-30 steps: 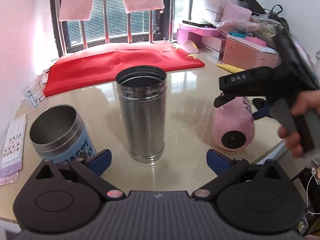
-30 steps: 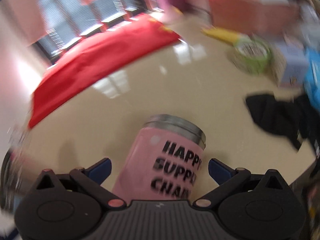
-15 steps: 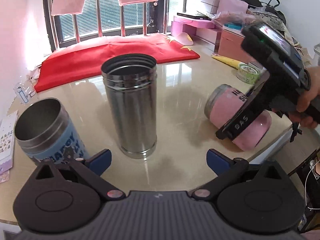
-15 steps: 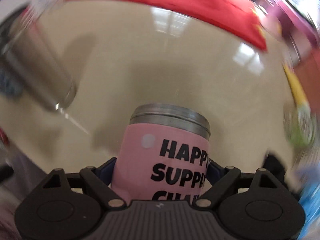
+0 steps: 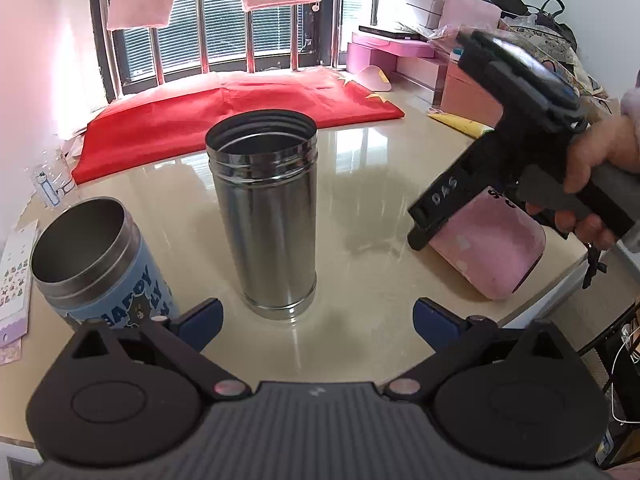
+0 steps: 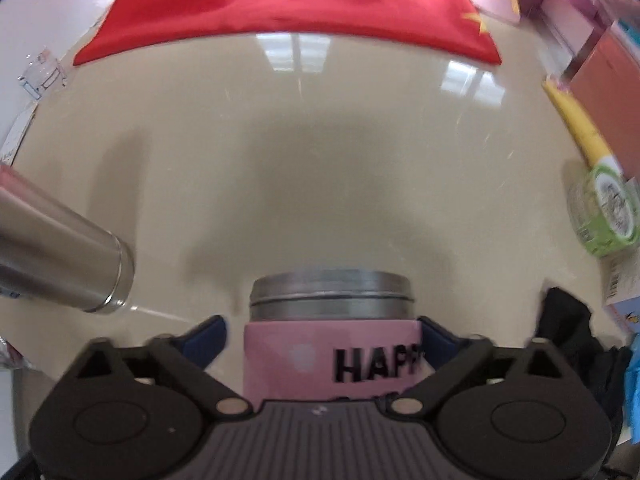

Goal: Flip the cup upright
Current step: 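Lift the pink cup with the right gripper and rotate it opening-up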

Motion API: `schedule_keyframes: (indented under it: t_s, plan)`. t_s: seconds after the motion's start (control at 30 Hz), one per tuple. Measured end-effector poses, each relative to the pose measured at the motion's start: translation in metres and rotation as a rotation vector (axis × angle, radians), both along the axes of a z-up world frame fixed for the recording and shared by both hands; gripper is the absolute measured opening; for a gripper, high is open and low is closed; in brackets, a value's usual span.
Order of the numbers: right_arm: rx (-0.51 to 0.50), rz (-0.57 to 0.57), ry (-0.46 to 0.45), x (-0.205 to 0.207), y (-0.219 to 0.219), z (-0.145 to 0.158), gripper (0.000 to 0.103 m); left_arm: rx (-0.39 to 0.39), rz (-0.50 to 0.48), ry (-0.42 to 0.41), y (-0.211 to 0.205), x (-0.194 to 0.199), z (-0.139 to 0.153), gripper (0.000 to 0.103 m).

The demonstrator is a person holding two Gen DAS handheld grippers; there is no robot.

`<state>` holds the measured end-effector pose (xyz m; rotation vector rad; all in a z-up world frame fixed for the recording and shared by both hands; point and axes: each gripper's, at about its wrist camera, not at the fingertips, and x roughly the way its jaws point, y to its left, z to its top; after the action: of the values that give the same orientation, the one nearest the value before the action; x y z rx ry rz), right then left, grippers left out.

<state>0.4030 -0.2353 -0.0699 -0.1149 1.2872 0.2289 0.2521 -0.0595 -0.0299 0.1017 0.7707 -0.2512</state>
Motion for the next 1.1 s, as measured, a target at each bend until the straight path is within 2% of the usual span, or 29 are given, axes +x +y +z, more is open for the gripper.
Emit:
schedule_keyframes:
  t_s: [0.03, 0.1, 0.17, 0.3, 0.47, 0.6, 0.87, 1.1]
  plan:
    - [-0.001, 0.011, -0.014, -0.003, -0.001, 0.000, 0.084, 0.000, 0.003, -0.001, 0.000, 0.000, 0.000, 0.103]
    - [0.065, 0.028, -0.059, -0.014, -0.011, 0.006, 0.083, -0.003, 0.009, -0.002, 0.003, 0.000, 0.001, 0.103]
    - [0.114, 0.048, -0.176, -0.035, -0.021, 0.020, 0.083, -0.012, 0.026, 0.001, 0.005, 0.001, 0.003, 0.103]
    - [0.142, 0.057, -0.438, -0.082, -0.036, 0.038, 0.083, -0.040, 0.043, -0.019, 0.008, 0.001, 0.010, 0.103]
    - [0.245, 0.011, -0.591, -0.108, -0.047, 0.028, 0.083, -0.048, 0.065, -0.050, 0.007, -0.002, 0.018, 0.103]
    - [0.258, 0.010, -0.602, -0.108, -0.050, 0.027, 0.083, -0.044, 0.077, -0.057, 0.006, -0.003, 0.020, 0.103]
    - [0.128, 0.112, -0.488, -0.070, -0.024, 0.033, 0.083, -0.048, 0.081, -0.060, 0.002, -0.006, 0.020, 0.103]
    - [0.135, 0.078, -0.532, -0.069, -0.022, 0.027, 0.083, -0.043, 0.074, -0.068, 0.002, -0.007, 0.021, 0.103]
